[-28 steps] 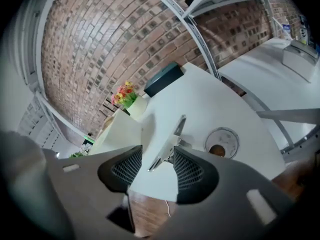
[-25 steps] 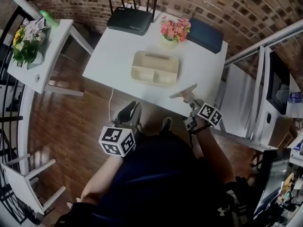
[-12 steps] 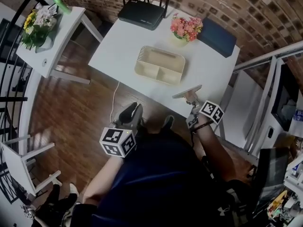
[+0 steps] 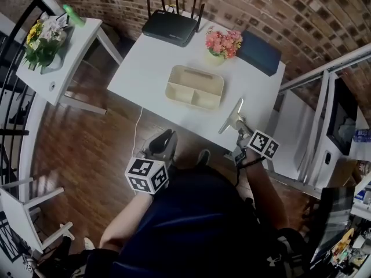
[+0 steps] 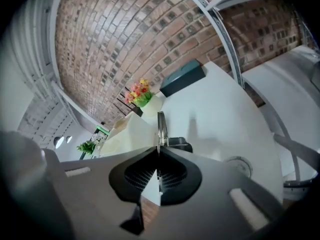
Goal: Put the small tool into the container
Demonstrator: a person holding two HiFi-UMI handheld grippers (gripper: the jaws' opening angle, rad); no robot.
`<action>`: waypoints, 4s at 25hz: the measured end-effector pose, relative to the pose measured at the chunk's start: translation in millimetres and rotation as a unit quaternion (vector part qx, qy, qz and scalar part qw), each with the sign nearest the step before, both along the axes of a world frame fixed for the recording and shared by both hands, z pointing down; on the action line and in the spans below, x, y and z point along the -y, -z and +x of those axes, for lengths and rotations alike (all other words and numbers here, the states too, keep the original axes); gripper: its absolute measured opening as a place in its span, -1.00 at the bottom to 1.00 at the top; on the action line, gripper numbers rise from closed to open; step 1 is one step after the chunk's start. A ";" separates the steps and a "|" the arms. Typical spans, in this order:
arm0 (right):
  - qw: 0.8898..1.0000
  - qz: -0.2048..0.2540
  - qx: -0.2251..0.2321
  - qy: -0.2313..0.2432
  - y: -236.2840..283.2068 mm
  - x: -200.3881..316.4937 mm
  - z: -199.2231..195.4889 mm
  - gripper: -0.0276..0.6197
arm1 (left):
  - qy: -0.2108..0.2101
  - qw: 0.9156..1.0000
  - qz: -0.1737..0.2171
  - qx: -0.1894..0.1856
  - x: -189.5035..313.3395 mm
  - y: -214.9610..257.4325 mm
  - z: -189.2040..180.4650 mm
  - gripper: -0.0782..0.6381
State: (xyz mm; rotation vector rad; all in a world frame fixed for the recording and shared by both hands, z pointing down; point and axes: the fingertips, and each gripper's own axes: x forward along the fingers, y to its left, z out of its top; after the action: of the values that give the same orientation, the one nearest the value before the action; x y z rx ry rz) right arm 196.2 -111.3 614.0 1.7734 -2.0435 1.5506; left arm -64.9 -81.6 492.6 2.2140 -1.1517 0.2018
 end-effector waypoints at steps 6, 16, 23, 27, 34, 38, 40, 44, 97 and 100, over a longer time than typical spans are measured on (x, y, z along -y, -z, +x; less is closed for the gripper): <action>0.989 0.115 -0.087 0.030 82.0 18.1 -6.6 -0.88 | -0.021 1.000 0.005 -0.004 2.0 3.1 4.3 -0.61; 0.943 0.263 -0.168 0.120 170.4 49.1 -54.7 -0.88 | -0.024 1.000 0.017 -0.002 7.6 10.0 -2.1 -0.62; 0.925 0.286 -0.186 0.168 174.7 55.9 -83.4 -0.88 | -0.011 1.000 0.018 -0.003 11.9 9.5 -11.1 -0.62; 0.917 0.291 -0.197 0.189 172.0 60.1 -94.7 -0.88 | -0.005 1.000 0.015 -0.004 12.9 8.2 -14.5 -0.62; 0.904 0.288 -0.221 0.224 156.7 65.8 -105.3 -0.88 | 0.011 1.000 0.011 0.000 10.9 5.8 -22.5 -0.62; 0.895 0.285 -0.241 0.247 143.9 69.1 -112.0 -0.88 | 0.023 1.000 0.007 0.001 9.7 4.1 -29.5 -0.63; 0.891 0.283 -0.246 0.258 138.6 69.9 -116.3 -0.88 | 0.029 1.000 0.006 0.003 8.8 4.0 -32.5 -0.63; 0.884 0.277 -0.258 0.274 125.9 72.3 -122.5 -0.88 | 0.039 0.999 0.003 0.003 7.7 2.8 -37.8 -0.63; 0.898 0.172 -0.275 0.296 68.9 62.9 -119.3 -0.61 | 0.014 1.000 -0.012 -0.001 2.7 -3.3 -22.6 -0.64; 0.916 0.197 -0.233 0.260 93.9 60.5 -115.2 -0.65 | 0.010 1.000 -0.008 0.002 2.5 -1.9 -18.5 -0.64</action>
State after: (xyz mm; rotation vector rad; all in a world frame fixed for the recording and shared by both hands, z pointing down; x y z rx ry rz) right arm 81.0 -171.8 520.1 1.3233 -2.3829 0.5402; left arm -83.5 -84.1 494.4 2.1891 -1.1691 0.2069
